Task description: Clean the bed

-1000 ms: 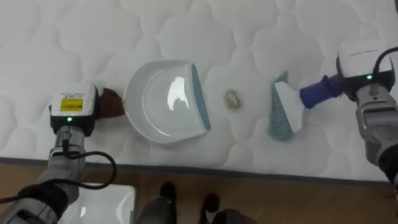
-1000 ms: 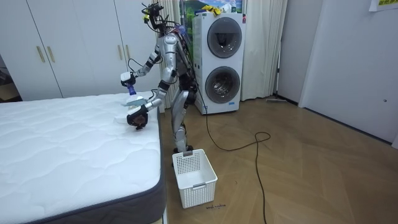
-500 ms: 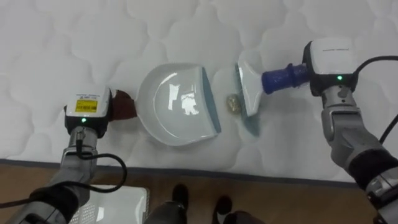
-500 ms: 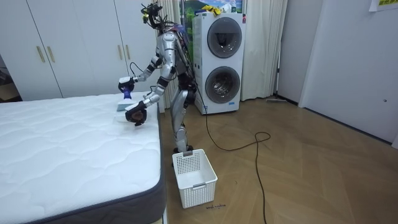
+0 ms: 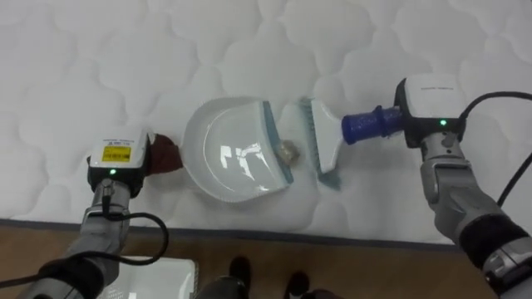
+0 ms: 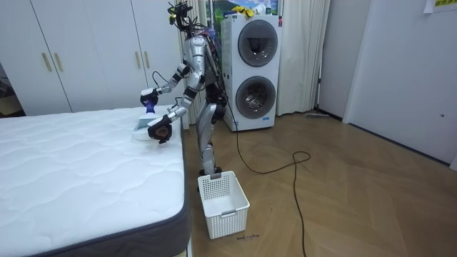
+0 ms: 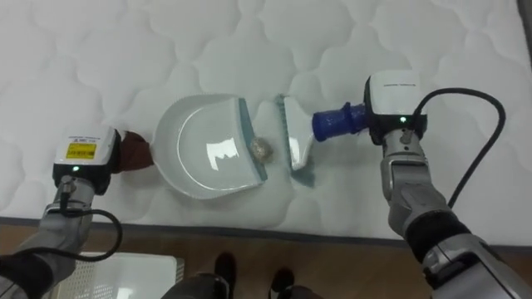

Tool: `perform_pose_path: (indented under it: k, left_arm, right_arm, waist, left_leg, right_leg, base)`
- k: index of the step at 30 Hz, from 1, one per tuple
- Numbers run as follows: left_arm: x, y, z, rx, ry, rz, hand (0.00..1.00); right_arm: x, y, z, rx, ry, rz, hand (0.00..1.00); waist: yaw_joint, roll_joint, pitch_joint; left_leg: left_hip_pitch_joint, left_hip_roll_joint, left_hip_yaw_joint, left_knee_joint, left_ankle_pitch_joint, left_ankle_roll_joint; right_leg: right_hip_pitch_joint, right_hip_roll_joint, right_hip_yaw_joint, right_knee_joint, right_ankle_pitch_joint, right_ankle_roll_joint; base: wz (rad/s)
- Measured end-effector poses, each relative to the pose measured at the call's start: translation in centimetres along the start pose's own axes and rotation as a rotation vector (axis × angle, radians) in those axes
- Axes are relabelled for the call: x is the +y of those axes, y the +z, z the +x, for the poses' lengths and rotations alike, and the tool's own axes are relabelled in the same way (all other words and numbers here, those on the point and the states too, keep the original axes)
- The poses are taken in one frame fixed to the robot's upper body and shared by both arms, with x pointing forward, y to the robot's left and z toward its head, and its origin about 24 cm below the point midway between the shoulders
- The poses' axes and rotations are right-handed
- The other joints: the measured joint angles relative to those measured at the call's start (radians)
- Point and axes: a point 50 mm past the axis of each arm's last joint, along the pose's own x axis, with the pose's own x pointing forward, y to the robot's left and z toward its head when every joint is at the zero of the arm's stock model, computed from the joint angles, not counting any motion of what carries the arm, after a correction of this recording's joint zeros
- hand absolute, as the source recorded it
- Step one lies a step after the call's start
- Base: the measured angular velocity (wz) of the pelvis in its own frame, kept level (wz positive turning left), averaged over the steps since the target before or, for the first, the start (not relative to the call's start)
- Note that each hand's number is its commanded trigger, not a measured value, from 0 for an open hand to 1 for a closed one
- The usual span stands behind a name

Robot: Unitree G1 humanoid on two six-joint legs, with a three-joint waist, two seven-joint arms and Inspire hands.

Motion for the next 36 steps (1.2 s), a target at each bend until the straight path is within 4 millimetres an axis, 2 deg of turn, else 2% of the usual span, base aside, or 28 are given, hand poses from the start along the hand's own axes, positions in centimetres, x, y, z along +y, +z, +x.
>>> perform_pose_path:
  k: [4, 14, 18, 24, 36]
  left_arm:
    - [0.0, 0.0, 0.0, -0.002, 0.000, -0.003, 1.00]
    - [0.2, 0.2, 0.2, -0.016, 0.013, -0.012, 1.00]
    - [0.3, 0.3, 0.3, -0.023, 0.018, -0.018, 1.00]
    - [0.5, 0.3, 0.4, -0.025, 0.024, -0.020, 1.00]
    - [0.5, 0.3, 0.4, -0.025, 0.022, -0.020, 1.00]
  right_arm:
    - [0.1, 0.1, 0.0, 0.002, 0.007, 0.012, 1.00]
    - [0.9, 0.3, -0.7, 0.066, 0.097, 0.204, 1.00]
    - [0.8, 0.6, -0.5, 0.065, 0.128, 0.249, 1.00]
    - [0.7, 1.1, -0.4, 0.042, 0.157, 0.294, 1.00]
    - [0.3, 2.0, -0.3, 0.000, 0.170, 0.323, 1.00]
  waist:
    - [0.000, 0.000, 0.0001]
    - [-0.003, 0.005, 0.0029]
    - [-0.003, 0.024, 0.0109]
    - [-0.003, 0.041, 0.0100]
    - [-0.003, 0.040, 0.0096]
  left_leg:
    - [0.000, 0.000, 0.000, -0.002, 0.000, 0.000]
    - [-0.015, 0.000, -0.010, 0.002, -0.001, -0.001]
    - [-0.024, 0.001, -0.010, 0.004, -0.003, 0.000]
    - [-0.030, 0.002, -0.002, 0.005, -0.003, 0.000]
    - [-0.026, 0.002, 0.004, 0.001, -0.003, 0.000]
  right_leg:
    - [0.001, 0.000, -0.001, -0.002, -0.001, 0.000]
    - [-0.005, 0.000, -0.014, -0.012, -0.001, 0.000]
    - [-0.014, 0.000, -0.012, -0.004, -0.001, 0.000]
    - [-0.028, -0.001, -0.004, 0.006, -0.002, -0.001]
    - [-0.029, -0.002, 0.003, 0.005, -0.005, -0.001]
  base:
    - [0.00]
    - [0.03]
    - [-0.01]
    - [-0.03]
    - [0.00]
